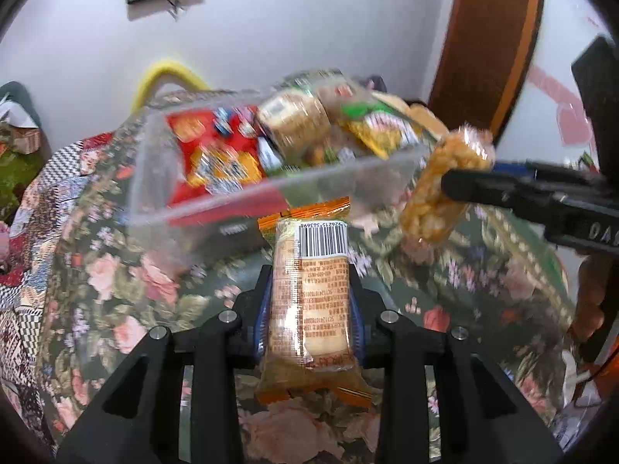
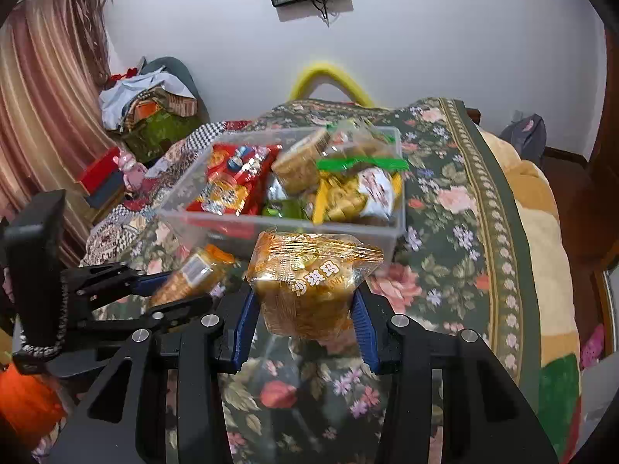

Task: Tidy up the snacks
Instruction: 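Lower the wafer bar into the box with the left tool while the right tool releases the golden bag inside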

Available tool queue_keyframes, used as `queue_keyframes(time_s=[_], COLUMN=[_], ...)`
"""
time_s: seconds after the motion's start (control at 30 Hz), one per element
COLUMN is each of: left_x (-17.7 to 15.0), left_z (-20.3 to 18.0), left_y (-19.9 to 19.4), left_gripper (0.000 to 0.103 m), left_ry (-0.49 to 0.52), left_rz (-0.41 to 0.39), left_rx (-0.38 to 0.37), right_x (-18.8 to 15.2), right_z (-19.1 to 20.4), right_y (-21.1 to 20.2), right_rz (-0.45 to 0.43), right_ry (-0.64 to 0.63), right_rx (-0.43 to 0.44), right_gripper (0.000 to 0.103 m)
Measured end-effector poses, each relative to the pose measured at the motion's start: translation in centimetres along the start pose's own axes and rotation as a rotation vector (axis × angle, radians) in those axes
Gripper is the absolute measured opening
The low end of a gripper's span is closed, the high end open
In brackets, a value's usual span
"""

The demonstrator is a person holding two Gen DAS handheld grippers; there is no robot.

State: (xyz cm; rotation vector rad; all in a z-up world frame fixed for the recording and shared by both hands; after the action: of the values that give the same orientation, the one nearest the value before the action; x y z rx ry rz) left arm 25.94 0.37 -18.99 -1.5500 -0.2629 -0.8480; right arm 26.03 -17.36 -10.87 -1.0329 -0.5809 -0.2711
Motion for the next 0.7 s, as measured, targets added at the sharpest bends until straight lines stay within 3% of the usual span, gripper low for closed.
queue_keyframes(time_s=[0.33,0.7], left_x=[3.3,5.4], left_z=[5.1,9.8], left_y=[-2.8,1.1], left_gripper=[0.034,0.034], left_ry=[-0.143,-0.226], left_rz=[-0.096,-0.09], left_rx=[0.1,0.176], right_x=[3.7,6.2], right_z=[2.8,4.2], right_y=[0.0,4.7], right_rz=[-0.102,-0.075], right_ry=[-0.001,-0.008], right_rx=[0.044,0.015], right_gripper=[0.041,0.041])
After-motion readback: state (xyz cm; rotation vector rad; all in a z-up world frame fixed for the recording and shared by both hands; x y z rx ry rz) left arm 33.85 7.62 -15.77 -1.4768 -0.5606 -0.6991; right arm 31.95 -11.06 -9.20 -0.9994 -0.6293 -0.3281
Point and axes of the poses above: each gripper's, at about its wrist camera, not at the fingertips, and y roughly the way its jaws point, z to its left, x to its top, the point moved 5 cm from there along y, roughly the way its jaws point, and after that the axes turned 12 degrees about y, right-handed, at the moved point
